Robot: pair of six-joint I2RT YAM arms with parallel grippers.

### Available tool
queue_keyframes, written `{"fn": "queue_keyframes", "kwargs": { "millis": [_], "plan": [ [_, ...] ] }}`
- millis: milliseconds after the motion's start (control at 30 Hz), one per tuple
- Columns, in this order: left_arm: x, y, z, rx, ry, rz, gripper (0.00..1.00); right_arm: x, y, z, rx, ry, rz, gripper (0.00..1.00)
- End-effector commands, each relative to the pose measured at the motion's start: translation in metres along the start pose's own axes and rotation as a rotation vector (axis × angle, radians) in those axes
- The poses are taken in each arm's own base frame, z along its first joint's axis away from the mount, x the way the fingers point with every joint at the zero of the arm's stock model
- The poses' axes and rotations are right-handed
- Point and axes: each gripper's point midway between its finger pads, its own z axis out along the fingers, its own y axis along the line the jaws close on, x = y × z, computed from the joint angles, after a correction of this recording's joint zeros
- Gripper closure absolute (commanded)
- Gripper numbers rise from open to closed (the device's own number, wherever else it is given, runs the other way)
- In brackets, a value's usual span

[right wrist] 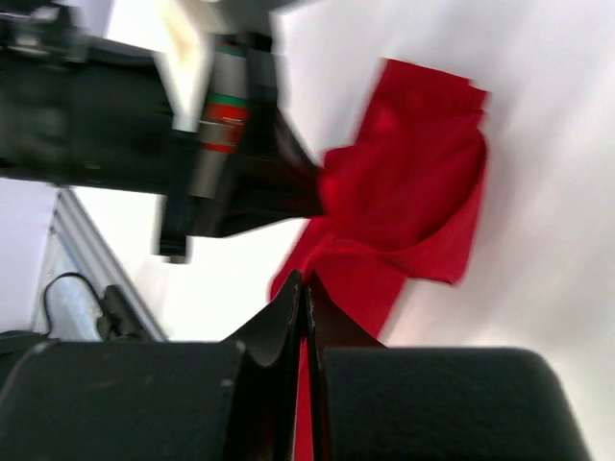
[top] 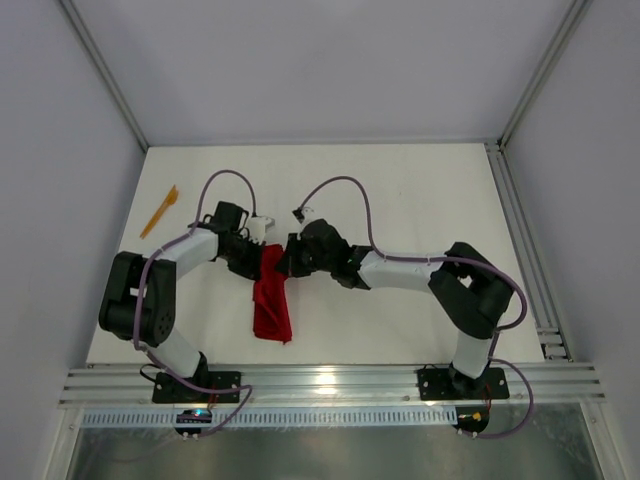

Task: Fold the napkin into a case and place the utensils inside
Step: Fold the 2/3-rectangle-folded napkin.

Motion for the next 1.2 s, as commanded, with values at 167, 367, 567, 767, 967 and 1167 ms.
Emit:
{"fn": "queue_keyframes", "kwargs": {
  "millis": [167,367,567,767,967,1167],
  "plan": [
    [-0.019,-0.012,-0.012,0.149,-0.111,-0.029,1.00,-0.005,0.031,0.028,-0.050,0.023,-0.030,0.97],
    [-0.019,-0.006,-0.024,0.172,-0.136,-0.082,0.91,0.010,0.009,0.046,0.016,0.075,-0.055,0.97],
    [-0.024,-0.001,-0.039,0.150,-0.149,-0.079,0.66,0.018,-0.010,0.053,0.091,0.104,-0.118,0.91],
    [-0.042,0.001,-0.059,0.099,-0.220,-0.019,0.53,0.005,-0.007,0.048,0.096,0.087,-0.194,0.86],
    [-0.050,0.010,-0.044,0.097,-0.236,0.018,0.49,0.002,-0.001,0.049,0.072,0.077,-0.204,0.85],
    [-0.037,0.022,-0.020,0.076,-0.162,0.018,0.51,0.005,-0.003,0.050,0.073,0.084,-0.196,0.82]
  ]
}}
